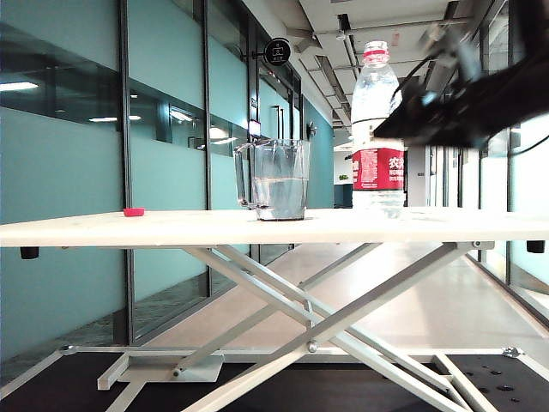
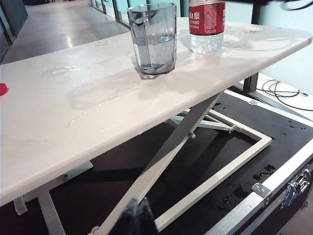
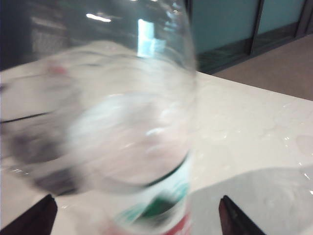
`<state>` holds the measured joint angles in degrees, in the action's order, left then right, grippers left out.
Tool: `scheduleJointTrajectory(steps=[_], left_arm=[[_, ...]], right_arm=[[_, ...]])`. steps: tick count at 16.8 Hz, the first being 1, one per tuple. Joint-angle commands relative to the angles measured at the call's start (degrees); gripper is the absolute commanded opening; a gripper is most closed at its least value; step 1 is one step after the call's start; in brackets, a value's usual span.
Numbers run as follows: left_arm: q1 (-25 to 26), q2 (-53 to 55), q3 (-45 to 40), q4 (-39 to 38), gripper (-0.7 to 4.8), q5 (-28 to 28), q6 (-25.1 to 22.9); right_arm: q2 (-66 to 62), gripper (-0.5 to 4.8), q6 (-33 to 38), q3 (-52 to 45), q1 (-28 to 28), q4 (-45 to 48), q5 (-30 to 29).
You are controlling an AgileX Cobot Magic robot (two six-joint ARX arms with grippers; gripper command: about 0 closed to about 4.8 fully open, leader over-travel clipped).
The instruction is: Pick up the mineral water bottle on the table and pour water into the mug until it's half full.
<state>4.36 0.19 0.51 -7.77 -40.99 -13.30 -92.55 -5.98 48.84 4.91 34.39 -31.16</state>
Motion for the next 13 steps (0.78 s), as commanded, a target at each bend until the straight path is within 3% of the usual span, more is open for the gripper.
scheduleJointTrajectory(steps=[1, 2, 3, 5, 6, 7, 9, 13], left_arm=[[0.0, 0.0, 0.1, -0.3, -0.05, 2.4, -0.2], [0.0, 0.0, 0.1, -0.3, -0.05, 5.7, -0.2], [0.0, 0.0, 0.1, -0.3, -0.05, 8.7, -0.2], [0.0, 0.0, 0.1, -0.3, -0.05, 16.7, -0.1], [0.0, 0.0, 0.1, -0.3, -0.05, 21.0, 0.1], [0.0, 0.0, 0.1, -0.2, -0.05, 23.8, 0.3], [0.0, 0.0, 0.1, 0.5, -0.05, 25.4, 0.9], [0.0, 0.0, 0.1, 1.1, -0.05, 26.5, 1.4]], right_arm=[[12.0, 4.79, 0.3, -7.9, -0.1, -0.3, -1.1], [16.2, 4.50, 0.4, -10.5, -0.1, -1.2, -1.1], [19.9, 3.52, 0.6, -12.7, -0.1, -2.6, -1.1], [28.5, 0.97, 4.3, -18.0, 0.0, -5.4, -1.2], [34.5, 0.34, 4.4, -21.9, 0.0, -7.2, -0.9], [38.0, -0.04, 4.5, -24.3, 0.0, -7.7, -0.4], [44.4, -0.09, 4.5, -28.3, 0.0, -8.8, 1.4], [57.6, -0.09, 4.5, -34.4, 0.2, -17.6, 13.2]])
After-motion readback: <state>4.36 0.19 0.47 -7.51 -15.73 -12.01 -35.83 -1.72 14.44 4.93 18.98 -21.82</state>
